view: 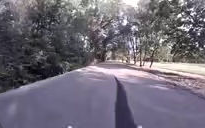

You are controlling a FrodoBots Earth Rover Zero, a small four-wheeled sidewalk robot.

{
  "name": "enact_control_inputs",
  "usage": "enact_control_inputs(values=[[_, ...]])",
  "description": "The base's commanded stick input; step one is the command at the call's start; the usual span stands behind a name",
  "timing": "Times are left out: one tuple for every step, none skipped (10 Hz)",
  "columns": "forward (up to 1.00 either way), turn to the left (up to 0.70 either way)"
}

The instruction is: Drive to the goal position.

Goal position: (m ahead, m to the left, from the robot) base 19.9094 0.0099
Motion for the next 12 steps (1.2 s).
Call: enact_control_inputs(values=[[0.7,0.0],[0.7,0.0],[0.7,0.0],[0.7,0.0],[0.7,0.0],[0.7,0.0],[0.7,0.0],[0.7,0.0],[0.7,0.0],[0.7,0.0],[0.7,0.0],[0.7,0.0]])
